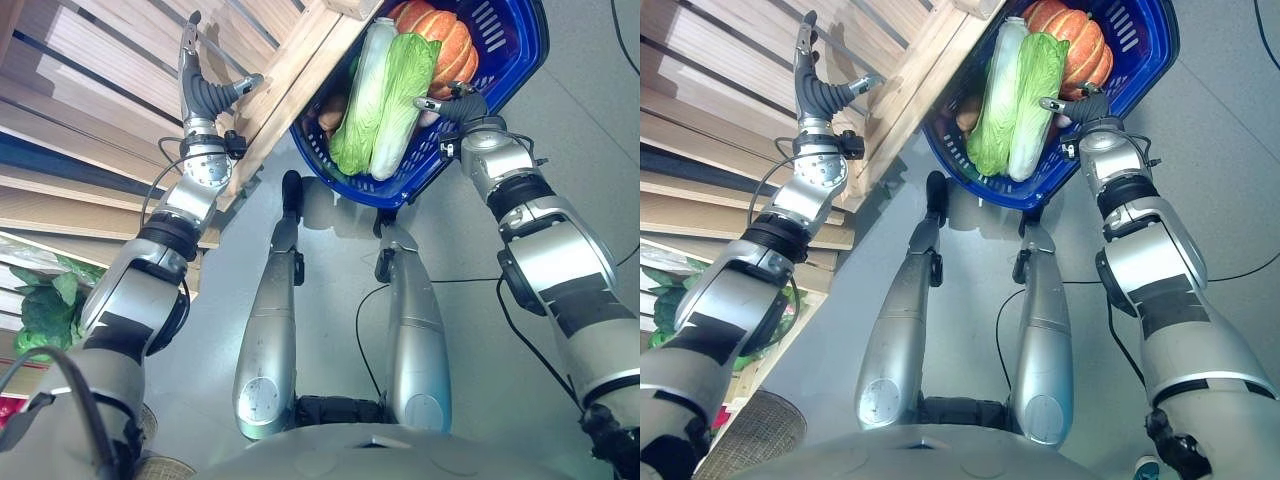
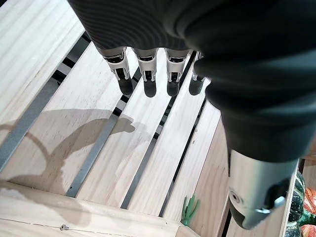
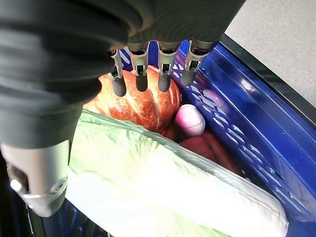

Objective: Pick up fruits and vegetables into the basket

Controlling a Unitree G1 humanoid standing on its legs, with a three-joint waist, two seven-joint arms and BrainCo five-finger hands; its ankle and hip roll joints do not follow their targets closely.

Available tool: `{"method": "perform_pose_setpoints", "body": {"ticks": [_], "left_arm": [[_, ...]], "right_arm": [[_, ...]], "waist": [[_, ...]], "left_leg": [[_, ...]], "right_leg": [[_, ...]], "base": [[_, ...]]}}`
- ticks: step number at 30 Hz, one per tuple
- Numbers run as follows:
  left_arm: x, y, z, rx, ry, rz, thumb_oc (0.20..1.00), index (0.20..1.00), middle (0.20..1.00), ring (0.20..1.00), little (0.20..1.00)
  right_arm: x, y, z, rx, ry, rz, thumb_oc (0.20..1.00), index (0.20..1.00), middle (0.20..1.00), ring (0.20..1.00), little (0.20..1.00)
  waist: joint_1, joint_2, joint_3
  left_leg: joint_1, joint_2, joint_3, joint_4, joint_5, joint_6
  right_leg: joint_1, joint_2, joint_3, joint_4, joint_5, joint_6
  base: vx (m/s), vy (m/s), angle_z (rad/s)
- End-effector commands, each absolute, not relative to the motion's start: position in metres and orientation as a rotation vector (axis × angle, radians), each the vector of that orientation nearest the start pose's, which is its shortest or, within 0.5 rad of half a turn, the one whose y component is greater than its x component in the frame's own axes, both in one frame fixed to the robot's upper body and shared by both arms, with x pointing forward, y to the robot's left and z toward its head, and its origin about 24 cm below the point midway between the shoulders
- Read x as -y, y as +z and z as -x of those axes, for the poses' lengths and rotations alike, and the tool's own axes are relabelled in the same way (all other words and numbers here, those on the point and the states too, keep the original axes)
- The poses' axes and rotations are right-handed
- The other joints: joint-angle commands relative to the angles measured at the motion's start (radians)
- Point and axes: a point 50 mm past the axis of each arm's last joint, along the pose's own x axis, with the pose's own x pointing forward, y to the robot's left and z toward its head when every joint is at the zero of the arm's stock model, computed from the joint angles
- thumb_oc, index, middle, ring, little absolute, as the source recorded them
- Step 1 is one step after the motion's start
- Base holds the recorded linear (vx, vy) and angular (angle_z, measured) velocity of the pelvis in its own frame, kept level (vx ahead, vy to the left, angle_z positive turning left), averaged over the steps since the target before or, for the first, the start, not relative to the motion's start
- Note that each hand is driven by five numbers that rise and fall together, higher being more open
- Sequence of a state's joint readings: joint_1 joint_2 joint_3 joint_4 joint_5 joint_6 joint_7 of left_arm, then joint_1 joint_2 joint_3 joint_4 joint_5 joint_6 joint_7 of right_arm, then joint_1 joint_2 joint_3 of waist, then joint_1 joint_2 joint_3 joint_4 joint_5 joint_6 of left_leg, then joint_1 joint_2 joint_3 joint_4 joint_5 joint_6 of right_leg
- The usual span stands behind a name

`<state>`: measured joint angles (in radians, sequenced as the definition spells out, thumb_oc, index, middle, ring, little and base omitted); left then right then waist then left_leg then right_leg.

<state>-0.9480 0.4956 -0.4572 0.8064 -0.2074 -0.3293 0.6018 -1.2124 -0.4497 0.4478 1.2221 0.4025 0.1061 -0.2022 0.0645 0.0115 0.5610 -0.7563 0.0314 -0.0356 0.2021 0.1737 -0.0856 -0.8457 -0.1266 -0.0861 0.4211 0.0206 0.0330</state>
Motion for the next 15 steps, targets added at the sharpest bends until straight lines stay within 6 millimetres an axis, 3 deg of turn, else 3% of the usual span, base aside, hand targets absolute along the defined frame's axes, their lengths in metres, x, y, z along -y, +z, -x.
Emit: {"method": "perform_pose_setpoints", "body": {"ticks": [1, 10, 14, 15], "left_arm": [[-0.185, 0.189, -0.385, 0.517, 0.349, -0.324, 1.0, 1.0, 1.0, 1.0, 1.0], [-0.199, 0.132, -0.369, 0.36, 0.279, -0.397, 1.0, 1.0, 1.0, 1.0, 1.0], [-0.209, 0.085, -0.35, 0.225, 0.237, -0.493, 1.0, 1.0, 1.0, 1.0, 1.0], [-0.214, 0.068, -0.341, 0.171, 0.227, -0.506, 1.0, 1.0, 1.0, 1.0, 1.0]], "right_arm": [[0.224, 0.192, -0.419, -0.006, -0.307, 0.397, 1.0, 1.0, 1.0, 1.0, 1.0], [0.227, 0.163, -0.405, 0.089, -0.304, 0.321, 1.0, 1.0, 1.0, 1.0, 1.0], [0.231, 0.135, -0.39, 0.094, -0.306, 0.304, 1.0, 1.0, 1.0, 1.0, 1.0], [0.234, 0.123, -0.384, 0.077, -0.303, 0.306, 1.0, 1.0, 1.0, 1.0, 1.0]], "waist": [[-0.006, 0.052, -0.041], [-0.013, 0.029, -0.041], [-0.017, 0.024, -0.045], [-0.017, 0.022, -0.07]], "left_leg": [[0.017, -0.074, 0.005, 0.1, -0.132, 0.024], [0.243, -0.058, 0.018, -0.021, -0.119, 0.022], [0.407, -0.045, 0.025, -0.107, -0.114, 0.02], [0.442, -0.042, 0.027, -0.134, -0.114, 0.02]], "right_leg": [[0.08, 0.036, -0.043, -0.055, 0.001, 0.054], [0.293, 0.01, -0.05, -0.172, 0.031, 0.079], [0.455, -0.011, -0.053, -0.247, 0.042, 0.096], [0.493, -0.014, -0.054, -0.272, 0.042, 0.098]], "base": [[0.0, 0.0, 0.0], [-0.01, 0.009, -0.02], [0.03, 0.018, -0.07], [0.09, 0.018, -0.08]]}}
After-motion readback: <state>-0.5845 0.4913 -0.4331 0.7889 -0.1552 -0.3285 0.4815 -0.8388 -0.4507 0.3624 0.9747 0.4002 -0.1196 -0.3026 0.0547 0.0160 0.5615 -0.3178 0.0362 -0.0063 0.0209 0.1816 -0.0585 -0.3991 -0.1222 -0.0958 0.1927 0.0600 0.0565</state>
